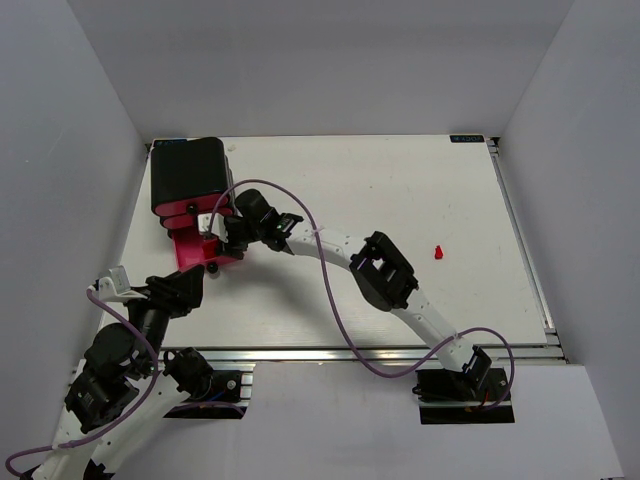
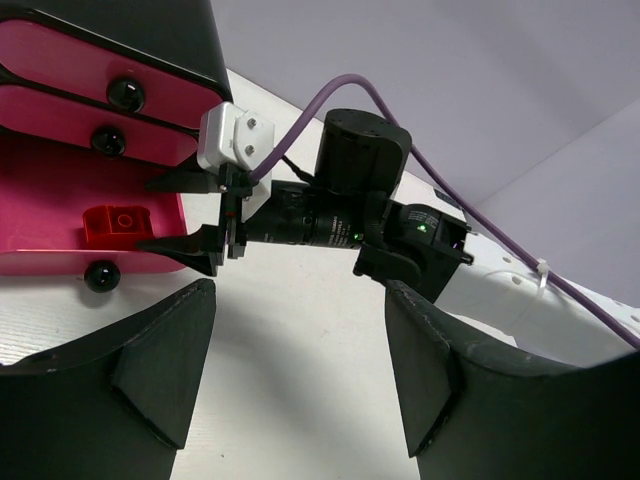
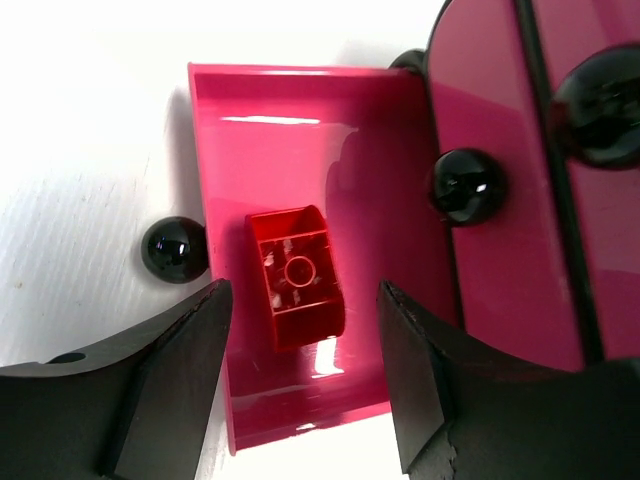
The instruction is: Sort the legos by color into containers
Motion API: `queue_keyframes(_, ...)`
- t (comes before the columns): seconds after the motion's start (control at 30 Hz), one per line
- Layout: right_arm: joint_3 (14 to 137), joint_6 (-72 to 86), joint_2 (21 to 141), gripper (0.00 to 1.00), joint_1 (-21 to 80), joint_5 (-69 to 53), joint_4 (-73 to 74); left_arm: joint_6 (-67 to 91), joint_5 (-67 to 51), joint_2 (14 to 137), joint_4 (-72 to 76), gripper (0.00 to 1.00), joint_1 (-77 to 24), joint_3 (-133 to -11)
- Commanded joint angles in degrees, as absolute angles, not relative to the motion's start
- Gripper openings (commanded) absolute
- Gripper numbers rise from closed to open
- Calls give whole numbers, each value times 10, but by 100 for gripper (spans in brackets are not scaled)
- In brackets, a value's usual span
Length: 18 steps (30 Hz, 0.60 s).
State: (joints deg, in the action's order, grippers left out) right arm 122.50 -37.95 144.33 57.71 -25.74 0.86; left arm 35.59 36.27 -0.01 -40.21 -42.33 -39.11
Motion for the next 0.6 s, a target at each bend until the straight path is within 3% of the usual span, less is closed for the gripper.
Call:
queue_keyframes(0.0,1251,-388,1454,65,574,-272,-18,356,367,-48,-403,78,-421,-391)
queue_keyframes(0.57,1268,-433,1477,62,573,-308,-1,357,368,-49,-404,78,-421,-391)
